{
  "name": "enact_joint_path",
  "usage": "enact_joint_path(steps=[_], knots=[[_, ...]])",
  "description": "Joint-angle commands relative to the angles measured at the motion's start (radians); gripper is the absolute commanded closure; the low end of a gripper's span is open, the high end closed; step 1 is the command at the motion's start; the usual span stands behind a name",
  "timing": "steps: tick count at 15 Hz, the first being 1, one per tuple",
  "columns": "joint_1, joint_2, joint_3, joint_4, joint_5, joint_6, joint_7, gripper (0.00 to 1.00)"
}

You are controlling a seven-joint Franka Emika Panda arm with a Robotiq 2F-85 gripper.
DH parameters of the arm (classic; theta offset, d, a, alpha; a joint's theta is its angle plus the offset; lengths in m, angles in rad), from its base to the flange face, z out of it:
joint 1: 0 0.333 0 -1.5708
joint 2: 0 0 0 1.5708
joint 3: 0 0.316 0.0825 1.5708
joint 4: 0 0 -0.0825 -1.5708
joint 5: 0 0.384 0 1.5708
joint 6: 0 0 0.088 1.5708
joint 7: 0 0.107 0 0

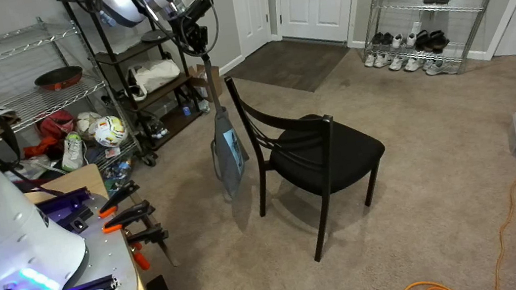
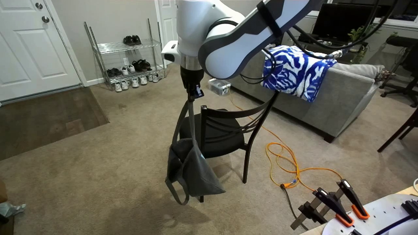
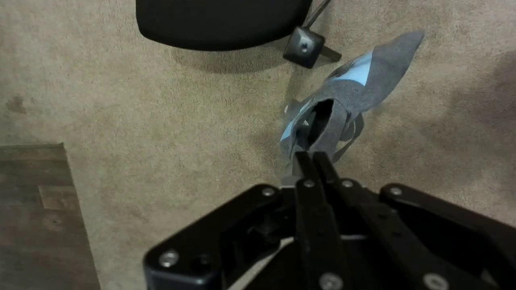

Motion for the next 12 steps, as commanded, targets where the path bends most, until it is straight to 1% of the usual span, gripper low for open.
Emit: enact_joint_path(steps=[1,5,12], knots=[[-0.01,-0.093,0.009,-0.102,0.0,-0.001,-0.105,0.99],[-0.019,-0.145,0.007,-0.175,-0.003,-0.001,-0.189,0.99],[-0.046,-0.185,-0.002,-0.235,0.021,0.027,-0.251,0.99]])
